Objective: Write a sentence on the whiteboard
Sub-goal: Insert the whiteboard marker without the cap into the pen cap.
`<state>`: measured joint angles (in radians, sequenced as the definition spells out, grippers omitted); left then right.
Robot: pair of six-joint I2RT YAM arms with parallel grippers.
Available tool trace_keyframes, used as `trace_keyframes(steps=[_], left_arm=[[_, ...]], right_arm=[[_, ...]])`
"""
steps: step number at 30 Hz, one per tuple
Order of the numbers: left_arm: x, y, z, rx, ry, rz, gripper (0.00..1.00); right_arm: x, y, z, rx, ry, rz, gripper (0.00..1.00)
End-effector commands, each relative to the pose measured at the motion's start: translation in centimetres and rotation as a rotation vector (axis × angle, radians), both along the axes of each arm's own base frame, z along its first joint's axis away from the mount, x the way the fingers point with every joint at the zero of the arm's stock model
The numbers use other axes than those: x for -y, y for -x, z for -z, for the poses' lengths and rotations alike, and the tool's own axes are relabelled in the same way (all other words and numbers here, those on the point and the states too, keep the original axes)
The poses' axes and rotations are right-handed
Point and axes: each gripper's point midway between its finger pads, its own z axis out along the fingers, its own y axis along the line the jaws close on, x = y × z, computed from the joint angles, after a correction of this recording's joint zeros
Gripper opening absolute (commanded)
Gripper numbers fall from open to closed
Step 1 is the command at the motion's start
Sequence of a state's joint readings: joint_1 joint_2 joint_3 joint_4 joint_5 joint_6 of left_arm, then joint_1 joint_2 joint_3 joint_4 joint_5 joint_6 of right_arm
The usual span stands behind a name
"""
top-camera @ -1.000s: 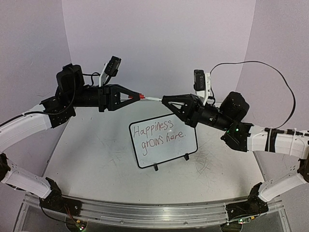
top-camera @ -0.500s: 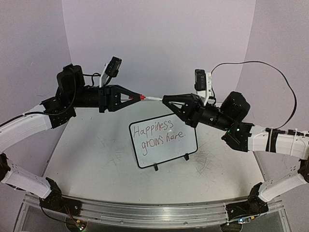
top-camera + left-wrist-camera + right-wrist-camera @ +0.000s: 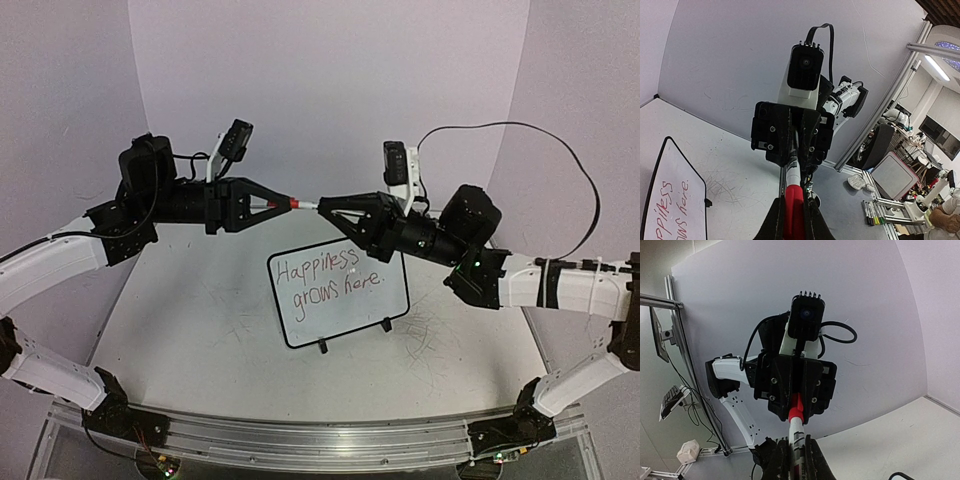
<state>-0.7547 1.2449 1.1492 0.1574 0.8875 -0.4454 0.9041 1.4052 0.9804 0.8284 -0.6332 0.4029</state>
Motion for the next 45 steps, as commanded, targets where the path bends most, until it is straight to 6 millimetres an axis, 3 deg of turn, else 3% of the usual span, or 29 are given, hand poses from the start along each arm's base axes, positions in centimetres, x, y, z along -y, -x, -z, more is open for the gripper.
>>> trace_keyframes(steps=[1,6,10,14,17,20,25,27,30,32,36,41,42,45], left_arm=[[-0.1,0.6,-1.1,0.043,0.033,0.014,0.0],[0.0,0.4,-1.3,0.088,0.039,0.003,0.0],[1.0,-0.9,-0.1,0.094,-0.007,-0.021,0.0],[1.7,-1.9,0.3,0.108,-0.019,-0.048,0.0],[1.9,-2.3,0.5,0.106,-0.023,-0.059,0.0],[2.3,-1.7,0.8,0.095,-0.028,-0.032,0.0],[2.6,-0.9,1.7,0.065,-0.041,0.005,0.0],[2.6,-0.9,1.9,0.056,-0.046,0.004,0.0],[2.1,-1.7,1.8,0.068,-0.045,-0.079,0.0],[1.2,-3.0,1.2,0.08,-0.038,-0.192,0.0],[-1.2,-6.4,0.1,0.087,-0.02,-0.463,0.0],[-4.4,-9.2,-2.4,0.09,0.056,-0.701,0.0],[-5.1,-9.7,-2.9,0.087,0.07,-0.749,0.0],[-7.5,-11.4,-4.1,0.073,0.102,-0.906,0.0]], right_arm=[[-1.0,0.4,-2.1,-0.019,-0.054,-0.076,0.0],[-3.8,0.1,-0.6,-0.149,0.011,-0.2,0.0],[-6.5,0.0,0.8,-0.296,0.102,-0.348,0.0],[-8.2,0.9,0.8,-0.388,0.128,-0.438,0.0],[-9.8,1.7,0.7,-0.297,0.161,-0.385,0.0],[-11.6,1.3,2.2,-0.162,0.257,-0.259,0.0],[-12.5,3.4,2.4,-0.099,0.266,-0.397,0.0],[-12.6,3.4,2.2,-0.095,0.259,-0.397,0.0],[-11.4,1.6,2.1,-0.119,0.246,-0.311,0.0],[-9.5,-0.1,1.6,-0.132,0.219,-0.225,0.03],[-4.1,-3.5,2.1,-0.201,0.174,-0.051,0.43],[1.5,-5.8,2.8,-0.246,0.156,0.099,0.91],[2.6,-6.2,2.7,-0.25,0.147,0.136,0.97],[5.5,-7.1,2.2,-0.244,0.134,0.261,0.98]])
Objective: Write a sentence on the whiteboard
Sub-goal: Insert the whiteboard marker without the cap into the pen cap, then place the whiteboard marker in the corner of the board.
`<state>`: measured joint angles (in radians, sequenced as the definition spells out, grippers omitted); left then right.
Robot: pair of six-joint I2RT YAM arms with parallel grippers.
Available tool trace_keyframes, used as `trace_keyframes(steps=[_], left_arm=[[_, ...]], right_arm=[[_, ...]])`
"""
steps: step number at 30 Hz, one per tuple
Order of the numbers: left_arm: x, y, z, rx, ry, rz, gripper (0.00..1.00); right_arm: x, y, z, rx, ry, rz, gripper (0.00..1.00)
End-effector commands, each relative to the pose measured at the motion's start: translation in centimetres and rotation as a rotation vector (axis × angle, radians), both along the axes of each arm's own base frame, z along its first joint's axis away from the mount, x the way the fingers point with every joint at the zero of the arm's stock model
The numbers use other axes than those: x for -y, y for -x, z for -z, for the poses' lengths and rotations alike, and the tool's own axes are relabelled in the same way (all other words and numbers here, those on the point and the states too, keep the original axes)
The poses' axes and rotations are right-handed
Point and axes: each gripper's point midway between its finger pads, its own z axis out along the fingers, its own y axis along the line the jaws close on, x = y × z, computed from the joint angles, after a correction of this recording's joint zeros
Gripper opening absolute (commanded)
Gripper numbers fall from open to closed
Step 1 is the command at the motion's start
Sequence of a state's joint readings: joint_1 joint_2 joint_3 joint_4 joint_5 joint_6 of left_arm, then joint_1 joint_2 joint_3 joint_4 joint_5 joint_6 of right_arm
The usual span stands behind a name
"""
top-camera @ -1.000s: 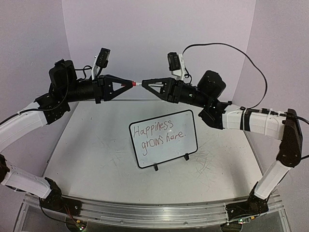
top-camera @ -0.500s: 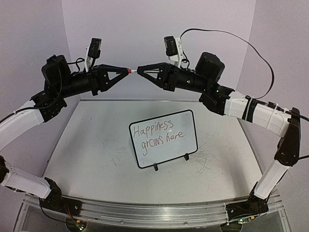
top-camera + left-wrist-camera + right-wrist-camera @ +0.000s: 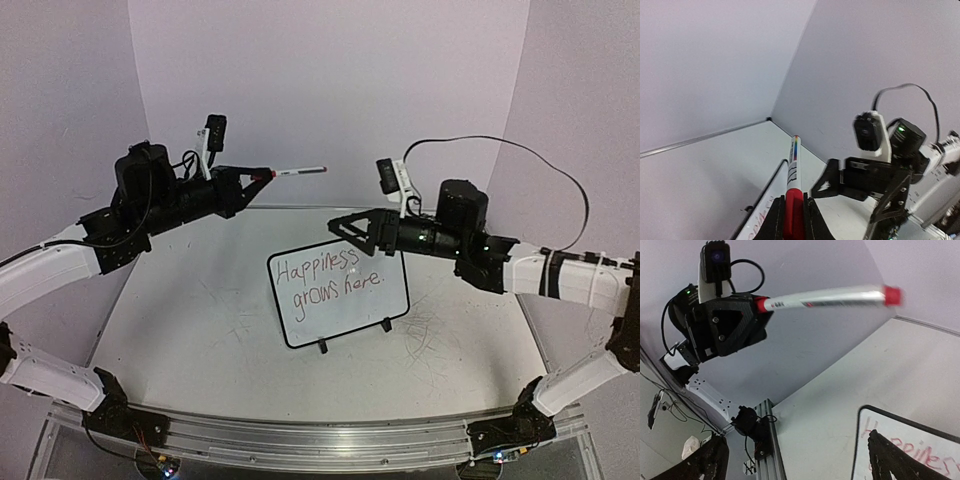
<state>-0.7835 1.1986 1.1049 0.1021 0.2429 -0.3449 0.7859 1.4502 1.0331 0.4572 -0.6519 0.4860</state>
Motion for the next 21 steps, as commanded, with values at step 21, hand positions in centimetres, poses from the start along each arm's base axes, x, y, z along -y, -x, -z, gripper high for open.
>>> trace_keyframes(steps=[21], left_arm=[[-16.0,-9.7,18.4,-0.811,0.16,-0.417,0.0]], right_arm=[[10.0,-2.5,-4.5,0.206,0.07,0.456,0.98]])
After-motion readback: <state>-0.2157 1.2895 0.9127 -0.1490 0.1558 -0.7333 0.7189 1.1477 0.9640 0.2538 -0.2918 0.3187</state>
